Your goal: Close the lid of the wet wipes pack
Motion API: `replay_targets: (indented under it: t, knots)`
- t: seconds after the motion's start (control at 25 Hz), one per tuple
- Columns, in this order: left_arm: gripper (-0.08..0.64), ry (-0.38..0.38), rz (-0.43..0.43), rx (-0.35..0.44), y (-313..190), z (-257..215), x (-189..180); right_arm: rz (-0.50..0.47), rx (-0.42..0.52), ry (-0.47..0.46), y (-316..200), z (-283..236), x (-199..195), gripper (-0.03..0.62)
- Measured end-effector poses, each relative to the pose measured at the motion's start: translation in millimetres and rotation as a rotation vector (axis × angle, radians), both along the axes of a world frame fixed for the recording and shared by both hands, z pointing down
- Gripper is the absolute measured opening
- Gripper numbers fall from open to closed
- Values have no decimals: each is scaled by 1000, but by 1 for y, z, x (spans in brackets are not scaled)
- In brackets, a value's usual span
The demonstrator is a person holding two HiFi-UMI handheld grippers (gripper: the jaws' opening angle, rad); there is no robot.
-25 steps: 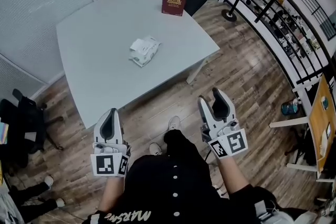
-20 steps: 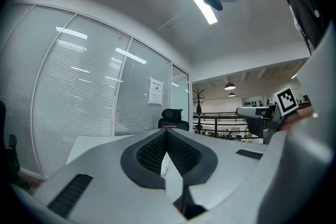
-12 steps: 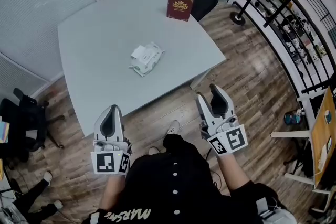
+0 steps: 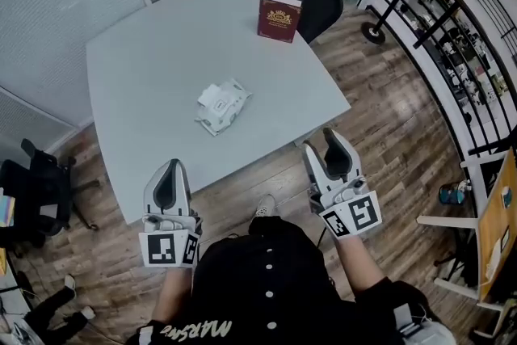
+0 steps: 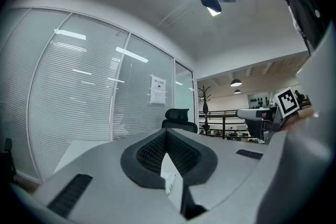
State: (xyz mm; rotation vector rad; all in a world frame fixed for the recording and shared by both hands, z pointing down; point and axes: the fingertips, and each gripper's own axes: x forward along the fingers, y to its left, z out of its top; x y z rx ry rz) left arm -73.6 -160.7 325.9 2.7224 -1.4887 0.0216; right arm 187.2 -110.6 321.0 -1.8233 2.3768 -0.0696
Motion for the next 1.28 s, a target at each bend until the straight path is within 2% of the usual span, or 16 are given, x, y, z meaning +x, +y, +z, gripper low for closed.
replay_targets:
  t: [0.24, 0.56, 1.0, 1.28]
  knots:
    - [6, 1, -27, 12, -25, -3, 22, -26, 7, -1, -31, -2, 23, 198]
    - [6, -6, -70, -3, -33, 0, 40, -70, -9, -12, -57, 4, 42, 195]
    - [6, -31, -84, -46, -59, 15, 28, -110, -75, 1, -102, 31, 31, 195]
    - [6, -21, -73, -34, -87, 10, 23, -145, -101, 16, -144, 39, 16, 190]
